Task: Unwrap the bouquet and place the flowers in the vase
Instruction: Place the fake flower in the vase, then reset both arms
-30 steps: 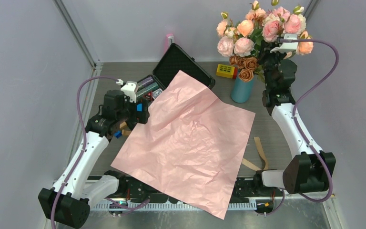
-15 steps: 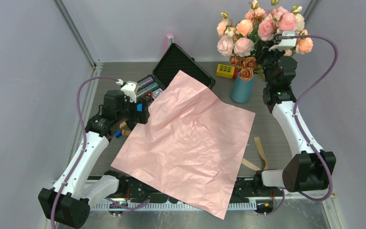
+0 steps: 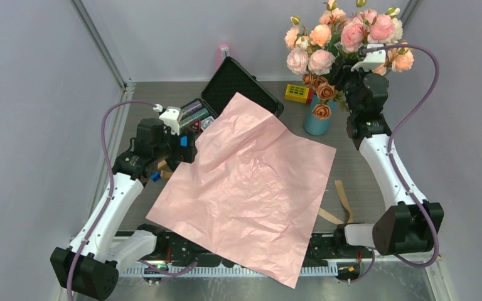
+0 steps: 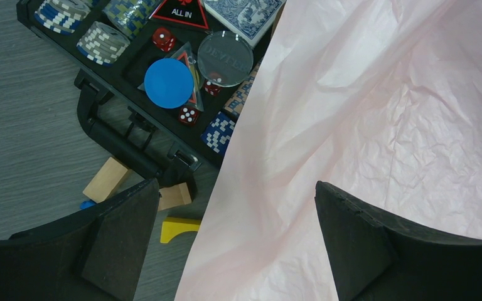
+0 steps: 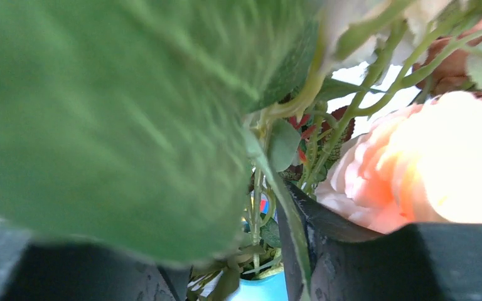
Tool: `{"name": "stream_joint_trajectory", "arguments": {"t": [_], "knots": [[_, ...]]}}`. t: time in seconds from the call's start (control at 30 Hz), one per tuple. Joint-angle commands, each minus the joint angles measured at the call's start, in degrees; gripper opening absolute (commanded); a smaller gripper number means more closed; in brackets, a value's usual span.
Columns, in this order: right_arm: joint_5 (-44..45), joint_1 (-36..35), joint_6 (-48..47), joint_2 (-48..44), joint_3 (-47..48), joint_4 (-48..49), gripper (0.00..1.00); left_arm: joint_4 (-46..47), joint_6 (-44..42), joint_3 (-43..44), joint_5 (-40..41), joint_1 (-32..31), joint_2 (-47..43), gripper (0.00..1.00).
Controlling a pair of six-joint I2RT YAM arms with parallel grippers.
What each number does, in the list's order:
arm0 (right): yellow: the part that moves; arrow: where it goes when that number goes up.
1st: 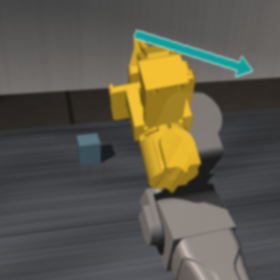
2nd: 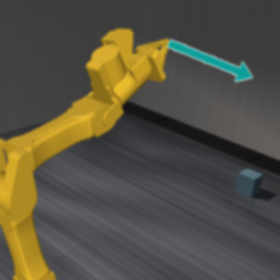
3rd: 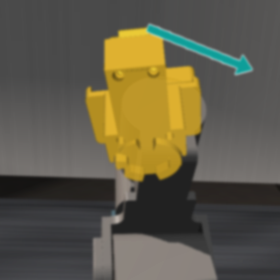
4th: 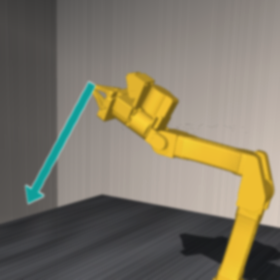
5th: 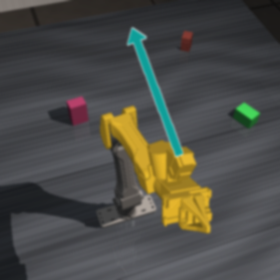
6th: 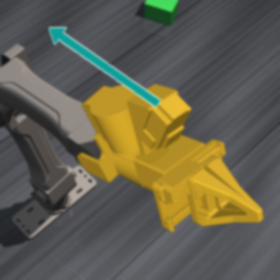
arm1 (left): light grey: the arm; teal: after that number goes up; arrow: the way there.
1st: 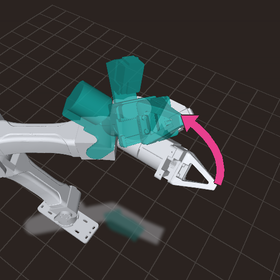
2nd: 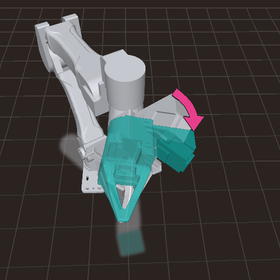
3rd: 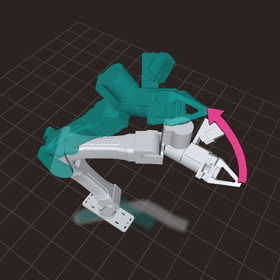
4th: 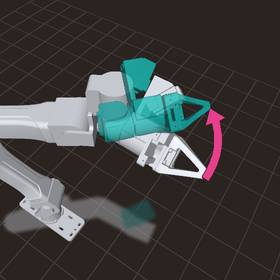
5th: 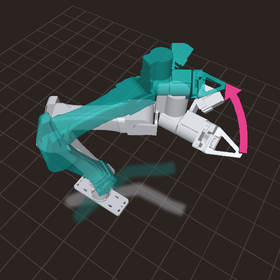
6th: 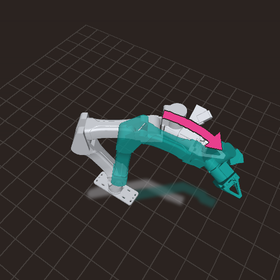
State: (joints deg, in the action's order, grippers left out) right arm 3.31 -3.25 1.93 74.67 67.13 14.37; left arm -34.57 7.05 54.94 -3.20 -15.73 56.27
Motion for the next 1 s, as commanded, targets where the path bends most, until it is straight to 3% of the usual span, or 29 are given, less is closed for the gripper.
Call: {"name": "stream_joint_trajectory", "arguments": {"t": [0.0, 0.33, 0.57, 0.97], "knots": [[0.52, 0.08, 0.53, -4.93, 0.26, 0.41, 0.54, 0.76, 0.07, -0.27, -1.24, 0.25, -1.12, 0.97], [1.60, 0.08, 1.92, -10.28, -2.70, -2.11, 0.65, 0.82, 0.16, -0.38, -0.98, 0.26, -1.46, 0.97], [0.67, 0.08, 2.92, -14.00, -4.22, -5.09, 0.80, 0.90, 0.31, -0.45, -0.44, 0.26, -1.81, 0.97], [4.30, 0.10, 4.22, -18.51, -2.90, -15.51, 0.86, 1.08, 0.10, -0.71, 2.27, 0.34, -2.89, 0.98]]}}
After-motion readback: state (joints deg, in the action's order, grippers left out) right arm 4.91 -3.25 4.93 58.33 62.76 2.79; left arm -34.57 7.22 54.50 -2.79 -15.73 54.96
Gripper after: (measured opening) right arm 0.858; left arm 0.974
